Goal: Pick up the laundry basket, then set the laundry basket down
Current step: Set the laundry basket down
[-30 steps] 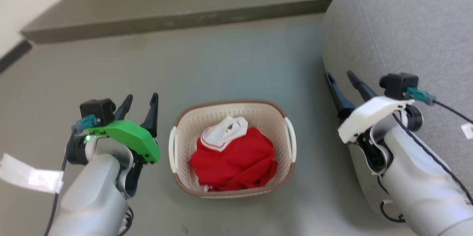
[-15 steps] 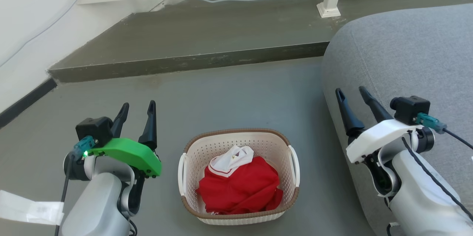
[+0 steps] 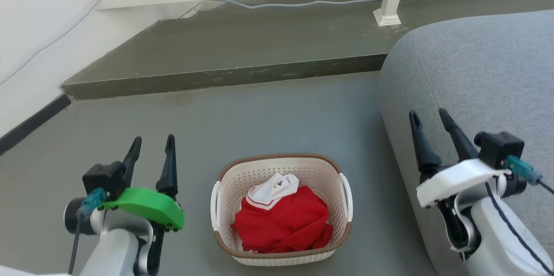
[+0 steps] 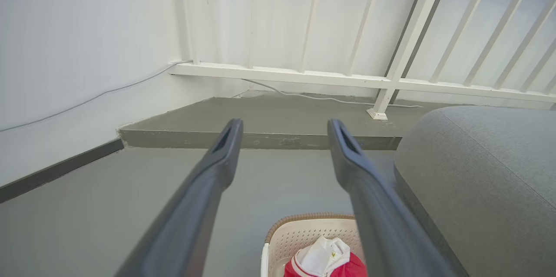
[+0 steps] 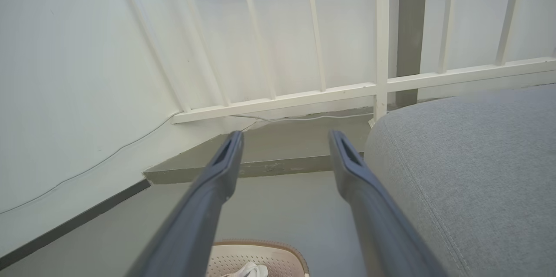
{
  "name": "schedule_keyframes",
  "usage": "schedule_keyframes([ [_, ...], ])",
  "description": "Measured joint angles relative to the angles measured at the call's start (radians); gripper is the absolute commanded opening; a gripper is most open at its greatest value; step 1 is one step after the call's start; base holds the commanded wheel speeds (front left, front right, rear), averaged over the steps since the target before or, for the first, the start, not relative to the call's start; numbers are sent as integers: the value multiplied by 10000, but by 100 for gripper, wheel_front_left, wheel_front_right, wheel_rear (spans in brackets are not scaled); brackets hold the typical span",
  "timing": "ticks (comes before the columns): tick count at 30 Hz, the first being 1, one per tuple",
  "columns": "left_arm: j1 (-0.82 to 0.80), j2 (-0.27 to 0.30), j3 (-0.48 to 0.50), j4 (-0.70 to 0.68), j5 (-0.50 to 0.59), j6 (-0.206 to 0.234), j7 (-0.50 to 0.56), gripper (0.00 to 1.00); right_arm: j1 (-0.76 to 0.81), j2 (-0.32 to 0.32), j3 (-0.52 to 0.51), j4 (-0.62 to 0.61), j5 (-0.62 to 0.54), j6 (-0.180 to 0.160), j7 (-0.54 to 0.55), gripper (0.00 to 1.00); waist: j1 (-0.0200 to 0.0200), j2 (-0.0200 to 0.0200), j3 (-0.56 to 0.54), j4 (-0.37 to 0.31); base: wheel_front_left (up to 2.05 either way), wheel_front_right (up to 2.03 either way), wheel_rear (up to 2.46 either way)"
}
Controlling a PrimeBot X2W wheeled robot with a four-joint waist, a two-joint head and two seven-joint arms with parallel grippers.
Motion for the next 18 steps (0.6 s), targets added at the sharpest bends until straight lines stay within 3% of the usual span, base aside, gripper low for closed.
schedule_keyframes([
  [9,922,-127,545,-782,433,167,0,100,1004,376,-347,-627,-311,-161,0,100,0,0,-24,15,0,0,0],
  [18,1318,-265,732,-1177,543,-36,0,100,1248,376,-612,-1011,-754,-81,0,100,0,0,-9,11,0,0,0],
])
